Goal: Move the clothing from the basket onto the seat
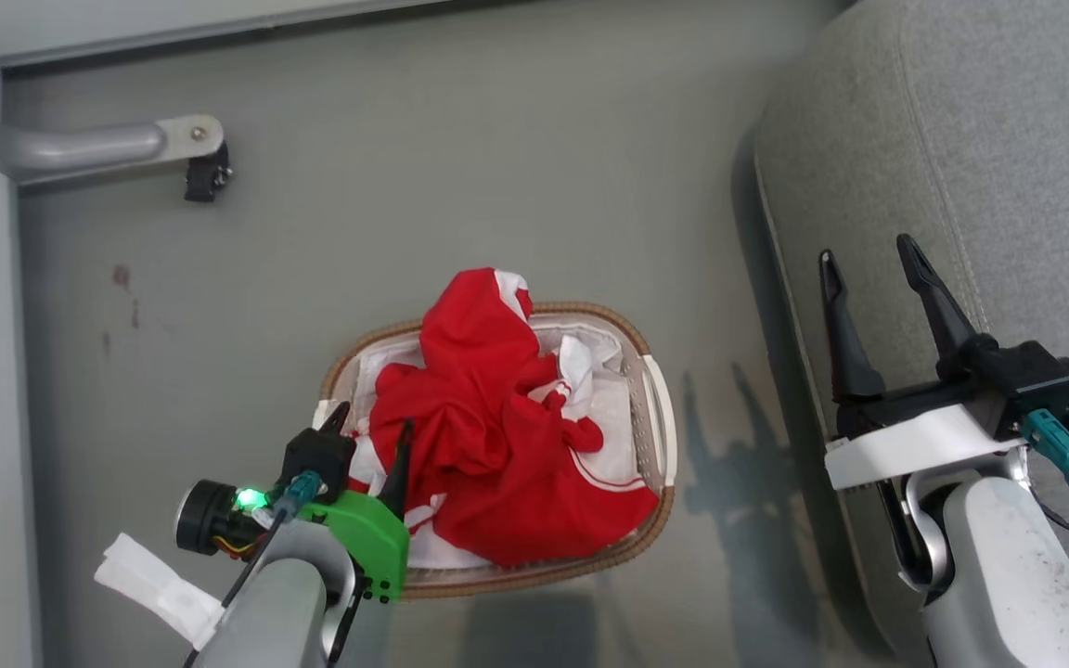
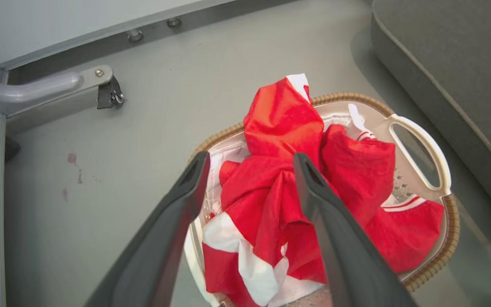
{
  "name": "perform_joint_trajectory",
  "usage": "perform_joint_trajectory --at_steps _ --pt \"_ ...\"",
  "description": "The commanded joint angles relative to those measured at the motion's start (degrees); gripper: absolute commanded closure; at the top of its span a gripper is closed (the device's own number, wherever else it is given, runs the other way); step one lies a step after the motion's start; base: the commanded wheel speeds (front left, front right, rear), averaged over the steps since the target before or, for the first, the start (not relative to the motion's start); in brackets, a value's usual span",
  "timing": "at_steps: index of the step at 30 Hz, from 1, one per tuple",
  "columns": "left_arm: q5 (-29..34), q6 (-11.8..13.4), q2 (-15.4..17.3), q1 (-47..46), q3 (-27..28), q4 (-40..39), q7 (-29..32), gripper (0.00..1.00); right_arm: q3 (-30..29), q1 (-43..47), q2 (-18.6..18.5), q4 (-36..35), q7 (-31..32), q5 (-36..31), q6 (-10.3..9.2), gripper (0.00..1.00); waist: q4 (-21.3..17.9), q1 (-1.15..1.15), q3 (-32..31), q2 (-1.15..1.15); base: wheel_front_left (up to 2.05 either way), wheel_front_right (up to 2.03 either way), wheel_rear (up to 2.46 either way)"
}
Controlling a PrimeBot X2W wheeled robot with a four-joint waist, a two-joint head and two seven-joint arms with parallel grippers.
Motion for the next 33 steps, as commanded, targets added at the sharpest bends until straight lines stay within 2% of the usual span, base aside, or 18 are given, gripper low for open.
perform_joint_trajectory --at_steps 1,11,18,25,26,27,29,33 --pt "0.5 -0.3 0.7 -2.5 -0.5 2.3 0.4 0.00 0.7 -1.2 -0.2 -0.2 -0.3 0.7 -0.04 0.00 -4.6 0.00 7.9 0.00 0.00 0.00 0.00" --pt "0.7 -0.8 2.4 -10.4 -3.3 15.5 2.5 0.00 3.9 -4.1 -0.2 -0.9 -0.3 4.6 -0.04 0.00 -9.3 0.00 14.9 0.00 0.00 0.00 0.00" --pt "0.2 -0.8 3.0 -12.6 -4.0 19.7 1.9 0.00 4.7 -4.1 -0.2 -0.8 -0.3 5.7 -0.04 0.00 -11.2 0.00 16.8 0.00 0.00 0.00 0.00" --pt "-0.4 0.5 4.1 -14.0 -3.9 22.5 1.2 0.00 5.7 -3.7 -0.2 -1.1 -0.3 6.4 -0.04 0.00 -11.9 0.00 17.6 0.00 0.00 0.00 0.00" --pt "-0.5 0.5 4.1 -14.1 -3.9 22.7 1.0 0.13 5.7 -3.7 -0.2 -1.1 -0.3 6.5 -0.04 0.00 -11.9 0.00 17.6 0.00 0.00 0.00 0.00" --pt "-0.8 0.5 4.0 -14.3 -3.8 22.9 0.9 0.57 5.8 -3.6 -0.2 -1.0 -0.3 6.5 -0.04 0.00 -11.9 0.00 17.6 0.00 0.00 0.00 0.00" --pt "-1.0 0.5 3.9 -14.4 -3.9 23.1 0.7 1.00 5.7 -3.4 -0.2 -0.8 -0.3 6.5 -0.04 0.00 -11.7 0.00 17.3 0.00 0.00 0.00 0.00" --pt "-1.1 0.4 3.6 -13.9 -4.4 22.8 0.3 1.00 5.6 -3.1 -0.2 -0.3 -0.3 6.2 -0.04 0.00 -11.2 0.00 16.2 0.00 0.00 0.00 0.00"
